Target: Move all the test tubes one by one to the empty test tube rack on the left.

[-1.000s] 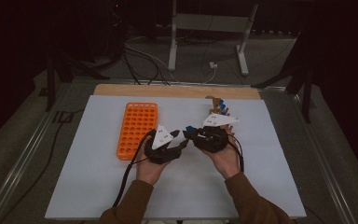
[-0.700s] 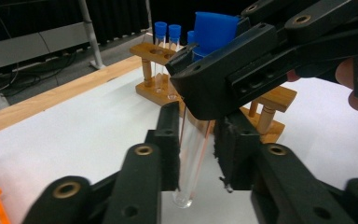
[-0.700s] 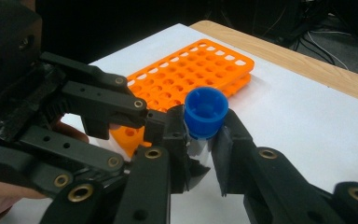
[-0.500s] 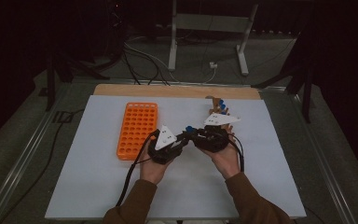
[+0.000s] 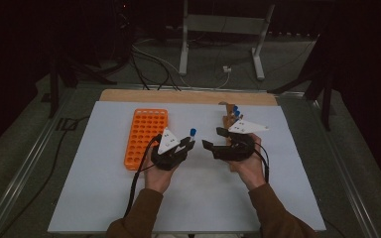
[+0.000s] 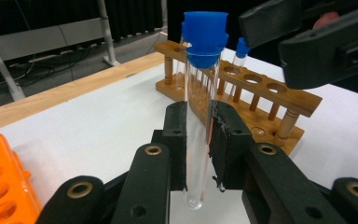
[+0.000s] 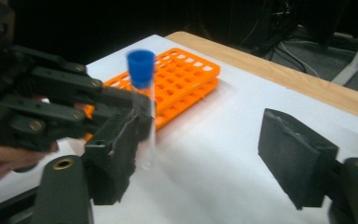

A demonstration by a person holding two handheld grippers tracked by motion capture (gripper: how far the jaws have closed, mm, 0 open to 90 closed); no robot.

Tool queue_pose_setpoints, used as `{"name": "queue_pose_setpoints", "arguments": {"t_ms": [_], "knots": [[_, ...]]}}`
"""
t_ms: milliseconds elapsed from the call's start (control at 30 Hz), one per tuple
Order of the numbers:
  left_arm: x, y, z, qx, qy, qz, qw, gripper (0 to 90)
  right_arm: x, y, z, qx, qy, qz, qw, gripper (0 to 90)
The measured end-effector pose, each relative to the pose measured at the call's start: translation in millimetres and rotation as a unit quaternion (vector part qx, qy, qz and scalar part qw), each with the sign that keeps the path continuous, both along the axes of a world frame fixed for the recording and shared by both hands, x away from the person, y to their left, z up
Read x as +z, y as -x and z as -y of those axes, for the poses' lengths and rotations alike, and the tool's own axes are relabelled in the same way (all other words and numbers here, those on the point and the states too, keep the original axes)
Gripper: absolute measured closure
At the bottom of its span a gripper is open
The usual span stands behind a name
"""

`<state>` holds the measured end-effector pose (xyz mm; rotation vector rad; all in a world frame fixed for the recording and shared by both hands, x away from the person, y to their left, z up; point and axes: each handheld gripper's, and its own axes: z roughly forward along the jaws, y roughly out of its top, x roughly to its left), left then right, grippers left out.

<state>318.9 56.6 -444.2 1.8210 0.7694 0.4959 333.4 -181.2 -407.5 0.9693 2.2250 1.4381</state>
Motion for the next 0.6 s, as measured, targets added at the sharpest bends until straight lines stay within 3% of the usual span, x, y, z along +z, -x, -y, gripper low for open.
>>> {"name": "queue_pose_setpoints", "arguments": {"t_ms": [100, 300, 600], "knots": [[2.3, 0.5, -4.0, 0.004, 0.002, 0.002, 1.0, 78.4, -1.4, 0.7, 3.2, -0.01, 0.006, 0.008, 0.9999, 23.5], [6.8, 2.0, -14.5, 0.012, 0.005, 0.006, 0.9999, 78.4, -8.4, 4.0, 12.9, -0.04, 0.028, 0.016, 0.9987, 3.3], [12.5, 4.1, -32.8, 0.027, 0.022, 0.01, 0.9993, 78.3, -11.7, 10.3, 31.3, -0.068, 0.036, 0.034, 0.9965, 0.0]]}}
